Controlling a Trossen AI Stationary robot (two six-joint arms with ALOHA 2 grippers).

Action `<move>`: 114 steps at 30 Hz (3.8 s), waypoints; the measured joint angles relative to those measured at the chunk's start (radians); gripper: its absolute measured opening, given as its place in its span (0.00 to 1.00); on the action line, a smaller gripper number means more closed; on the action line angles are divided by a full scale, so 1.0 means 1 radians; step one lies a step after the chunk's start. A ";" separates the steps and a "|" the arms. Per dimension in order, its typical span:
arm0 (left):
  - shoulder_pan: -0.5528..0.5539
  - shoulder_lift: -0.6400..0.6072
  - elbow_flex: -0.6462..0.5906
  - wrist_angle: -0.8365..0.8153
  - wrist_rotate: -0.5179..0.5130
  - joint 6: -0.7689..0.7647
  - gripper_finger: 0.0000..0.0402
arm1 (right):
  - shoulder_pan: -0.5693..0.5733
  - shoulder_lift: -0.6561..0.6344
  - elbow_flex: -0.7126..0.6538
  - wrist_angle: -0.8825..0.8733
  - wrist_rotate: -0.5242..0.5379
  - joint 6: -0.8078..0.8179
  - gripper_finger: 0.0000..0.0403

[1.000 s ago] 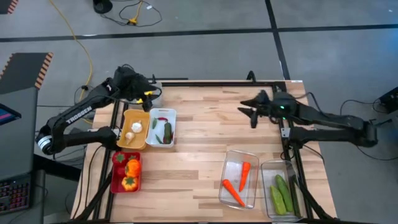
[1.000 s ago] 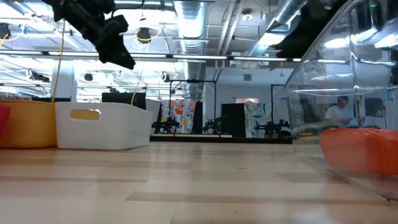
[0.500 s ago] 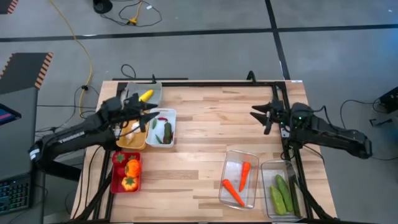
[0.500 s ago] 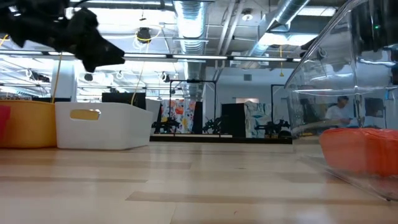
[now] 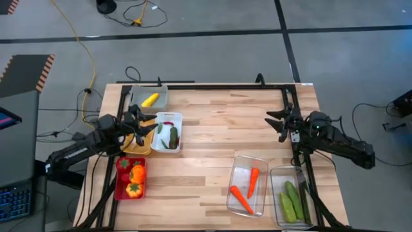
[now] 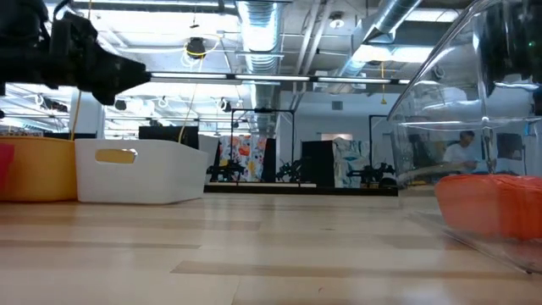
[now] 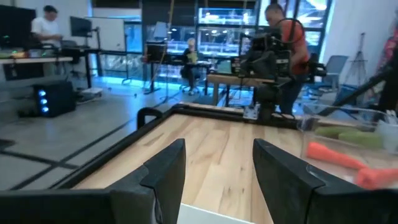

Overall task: Sort produce into baskets
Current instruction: Return to Home Position

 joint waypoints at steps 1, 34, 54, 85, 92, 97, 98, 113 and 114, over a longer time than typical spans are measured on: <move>-0.003 0.000 -0.021 0.026 0.005 0.003 0.43 | -0.001 -0.002 0.001 -0.008 0.000 -0.004 0.48; -0.026 0.019 -0.060 0.059 0.005 0.123 0.43 | 0.000 -0.003 -0.145 0.030 0.027 0.003 0.48; -0.026 0.113 -0.061 0.060 0.005 0.209 0.43 | 0.000 -0.003 -0.163 0.086 0.034 -0.009 0.48; -0.026 0.113 -0.062 0.059 -0.011 0.199 0.43 | 0.001 0.077 -0.217 0.232 0.021 -0.060 0.48; -0.026 0.113 -0.062 0.059 -0.011 0.199 0.43 | 0.001 0.077 -0.217 0.233 0.021 -0.060 0.48; -0.026 0.113 -0.062 0.059 -0.011 0.198 0.43 | 0.001 0.077 -0.217 0.233 0.021 -0.060 0.48; -0.026 0.113 -0.062 0.059 -0.011 0.198 0.43 | 0.001 0.077 -0.217 0.233 0.021 -0.060 0.48; -0.026 0.096 -0.062 0.061 -0.011 0.198 0.43 | 0.001 0.077 -0.218 0.233 0.020 -0.060 0.48; -0.026 0.093 -0.062 0.060 -0.011 0.198 0.43 | 0.001 0.077 -0.218 0.233 0.020 -0.060 0.48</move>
